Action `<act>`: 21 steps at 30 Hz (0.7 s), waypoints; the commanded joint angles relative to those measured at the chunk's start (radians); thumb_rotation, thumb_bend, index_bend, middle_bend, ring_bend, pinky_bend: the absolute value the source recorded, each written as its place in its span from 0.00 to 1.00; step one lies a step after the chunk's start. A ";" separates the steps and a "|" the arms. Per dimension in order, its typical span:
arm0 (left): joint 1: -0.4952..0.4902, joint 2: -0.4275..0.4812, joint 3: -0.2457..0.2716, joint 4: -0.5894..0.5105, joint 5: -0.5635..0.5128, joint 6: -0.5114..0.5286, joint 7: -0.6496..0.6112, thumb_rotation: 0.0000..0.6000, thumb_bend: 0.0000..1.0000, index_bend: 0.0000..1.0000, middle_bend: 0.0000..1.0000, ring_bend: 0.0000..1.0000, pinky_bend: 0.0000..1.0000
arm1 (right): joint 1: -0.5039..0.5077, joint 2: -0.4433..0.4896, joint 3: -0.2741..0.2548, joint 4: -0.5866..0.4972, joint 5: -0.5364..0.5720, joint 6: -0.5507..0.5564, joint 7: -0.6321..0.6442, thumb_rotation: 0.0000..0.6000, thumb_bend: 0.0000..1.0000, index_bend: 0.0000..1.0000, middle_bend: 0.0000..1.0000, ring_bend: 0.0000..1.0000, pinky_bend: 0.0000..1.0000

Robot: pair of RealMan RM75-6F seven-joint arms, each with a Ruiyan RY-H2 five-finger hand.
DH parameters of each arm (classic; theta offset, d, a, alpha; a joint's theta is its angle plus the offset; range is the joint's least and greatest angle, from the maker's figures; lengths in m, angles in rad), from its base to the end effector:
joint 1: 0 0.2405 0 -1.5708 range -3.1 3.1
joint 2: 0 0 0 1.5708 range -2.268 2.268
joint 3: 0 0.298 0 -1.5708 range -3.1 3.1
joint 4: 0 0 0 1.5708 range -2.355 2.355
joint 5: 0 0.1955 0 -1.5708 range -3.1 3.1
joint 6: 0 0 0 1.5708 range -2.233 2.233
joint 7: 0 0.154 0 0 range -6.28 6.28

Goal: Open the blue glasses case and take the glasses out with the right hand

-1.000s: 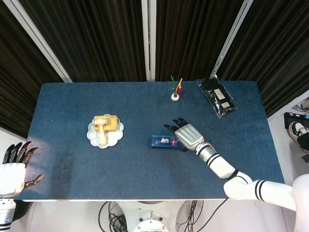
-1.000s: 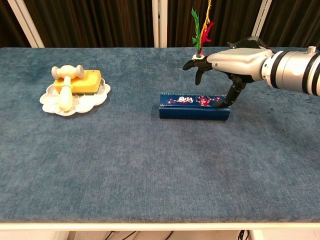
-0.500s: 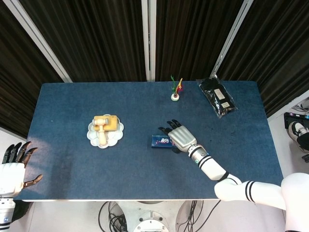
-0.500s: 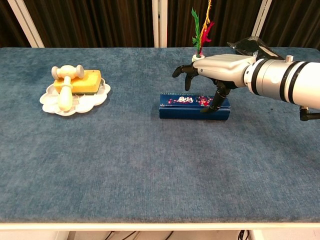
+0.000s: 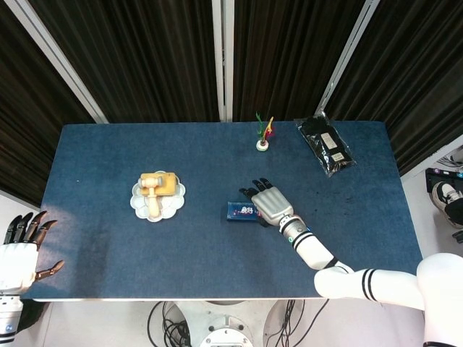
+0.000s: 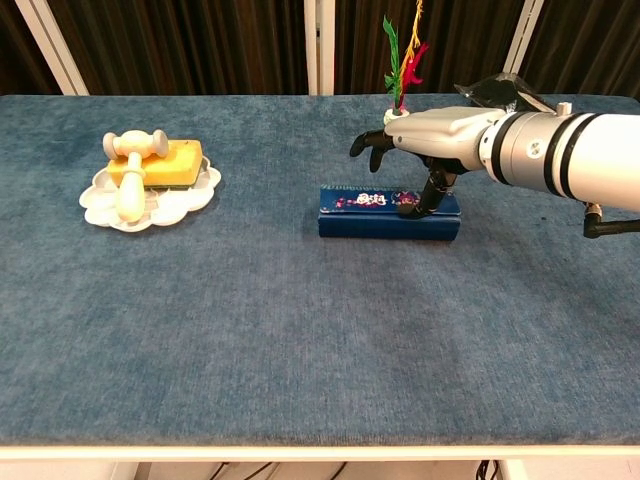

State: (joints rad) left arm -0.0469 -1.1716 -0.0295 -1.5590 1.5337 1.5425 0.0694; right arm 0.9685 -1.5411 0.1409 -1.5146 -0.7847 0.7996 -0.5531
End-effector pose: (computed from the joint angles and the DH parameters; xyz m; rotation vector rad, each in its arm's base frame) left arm -0.3500 0.1763 0.1797 -1.3914 -0.8328 -0.8646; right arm -0.1292 -0.3982 -0.0318 2.0700 -0.9423 0.7058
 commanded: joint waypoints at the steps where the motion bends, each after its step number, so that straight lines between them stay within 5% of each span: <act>1: 0.001 0.000 0.000 0.002 0.000 0.001 -0.002 1.00 0.04 0.21 0.07 0.00 0.00 | 0.017 0.000 -0.005 -0.012 0.032 0.003 -0.021 1.00 0.30 0.11 0.19 0.00 0.00; 9: 0.000 -0.002 0.000 0.008 0.003 0.003 -0.007 1.00 0.04 0.21 0.07 0.00 0.00 | 0.029 0.006 -0.022 -0.036 0.063 0.013 -0.030 1.00 0.26 0.11 0.20 0.00 0.00; 21: 0.003 -0.003 0.000 0.011 -0.001 0.006 -0.010 1.00 0.04 0.21 0.07 0.00 0.00 | 0.040 0.006 -0.031 -0.025 0.068 0.015 -0.012 1.00 0.31 0.13 0.21 0.00 0.00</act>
State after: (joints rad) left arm -0.0442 -1.1747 -0.0295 -1.5479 1.5325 1.5483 0.0595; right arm 1.0083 -1.5359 0.1099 -1.5395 -0.7158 0.8140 -0.5647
